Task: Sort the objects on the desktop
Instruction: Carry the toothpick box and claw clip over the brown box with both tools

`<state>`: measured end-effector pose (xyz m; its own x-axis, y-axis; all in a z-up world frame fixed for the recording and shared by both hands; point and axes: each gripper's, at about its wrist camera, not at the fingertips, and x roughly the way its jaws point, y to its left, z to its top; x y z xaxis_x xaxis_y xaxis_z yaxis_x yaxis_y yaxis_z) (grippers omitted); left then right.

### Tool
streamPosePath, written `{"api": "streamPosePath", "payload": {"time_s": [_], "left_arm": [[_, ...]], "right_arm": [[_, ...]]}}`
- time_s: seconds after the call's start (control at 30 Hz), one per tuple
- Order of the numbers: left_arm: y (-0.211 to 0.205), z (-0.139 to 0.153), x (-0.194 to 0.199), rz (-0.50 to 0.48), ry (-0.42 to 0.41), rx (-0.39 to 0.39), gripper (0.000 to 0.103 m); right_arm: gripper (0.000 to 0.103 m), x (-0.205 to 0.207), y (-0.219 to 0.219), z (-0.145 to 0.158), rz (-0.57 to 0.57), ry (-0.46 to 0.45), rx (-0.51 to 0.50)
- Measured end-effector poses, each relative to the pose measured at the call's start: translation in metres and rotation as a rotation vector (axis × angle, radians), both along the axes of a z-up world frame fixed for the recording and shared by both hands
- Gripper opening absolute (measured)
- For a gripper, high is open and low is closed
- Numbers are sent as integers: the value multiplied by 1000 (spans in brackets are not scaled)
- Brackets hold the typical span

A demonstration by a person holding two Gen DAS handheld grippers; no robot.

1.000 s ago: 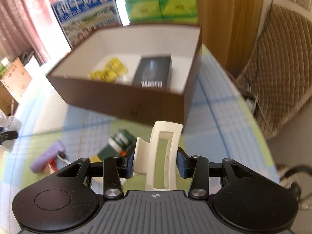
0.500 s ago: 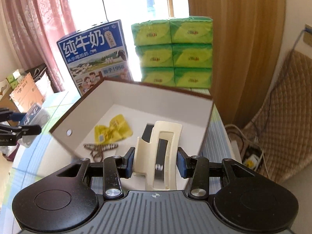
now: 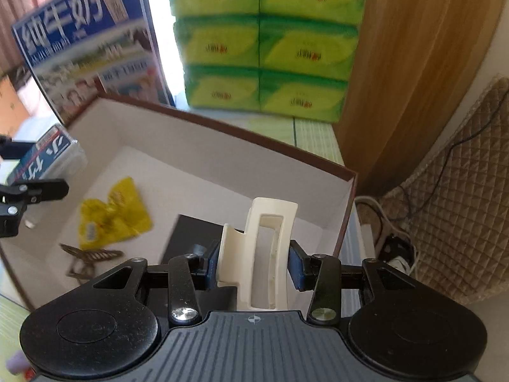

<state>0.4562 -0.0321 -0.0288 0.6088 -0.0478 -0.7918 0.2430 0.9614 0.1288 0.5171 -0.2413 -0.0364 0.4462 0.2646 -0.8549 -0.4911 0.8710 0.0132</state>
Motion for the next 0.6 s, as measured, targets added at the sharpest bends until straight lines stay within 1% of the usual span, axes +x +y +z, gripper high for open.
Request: {"api": "streamPosePath", "payload": {"time_s": [0.17,0.23,0.43,0.6], "left_arm": [[-5,-22,20,0,36,18,54],[-7,-27,24,-3,46,15,54],[-7,-41,35,-2,69,22,55],[-8,-48,41,2,85,17,54]], "right_arm": [[41,20,4,-12,38,3,-69],[41,24,7,-16,61,5,-83],[41,30,23,-26,124,-18,-175],[41,36,30,-32,133,-42,-219]]}}
